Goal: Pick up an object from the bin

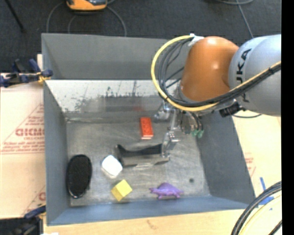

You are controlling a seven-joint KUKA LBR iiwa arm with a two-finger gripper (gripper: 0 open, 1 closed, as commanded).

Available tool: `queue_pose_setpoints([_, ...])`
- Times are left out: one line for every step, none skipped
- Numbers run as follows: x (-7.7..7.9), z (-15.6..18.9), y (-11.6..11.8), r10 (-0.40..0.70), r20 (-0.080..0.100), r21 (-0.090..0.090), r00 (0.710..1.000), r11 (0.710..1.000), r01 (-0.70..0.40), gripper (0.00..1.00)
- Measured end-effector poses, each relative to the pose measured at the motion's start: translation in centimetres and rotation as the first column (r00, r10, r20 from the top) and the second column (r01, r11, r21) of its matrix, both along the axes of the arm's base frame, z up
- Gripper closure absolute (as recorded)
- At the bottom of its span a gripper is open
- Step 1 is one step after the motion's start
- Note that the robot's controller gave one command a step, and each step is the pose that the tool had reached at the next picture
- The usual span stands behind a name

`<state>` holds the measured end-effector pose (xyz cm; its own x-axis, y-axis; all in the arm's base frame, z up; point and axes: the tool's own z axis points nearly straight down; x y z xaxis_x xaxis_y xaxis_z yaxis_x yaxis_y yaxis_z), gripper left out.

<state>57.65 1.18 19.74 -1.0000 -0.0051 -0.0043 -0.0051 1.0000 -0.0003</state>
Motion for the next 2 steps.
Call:
queue_pose_setpoints([-0.8,-7.1,0.2,0.062,0.004,-0.001,0.998,0.998,-0.062,0.00])
queue_pose_setpoints([-1.0,-8.3,0.2,0.078,-0.004,-0.001,0.997,0.997,-0.078,0.00])
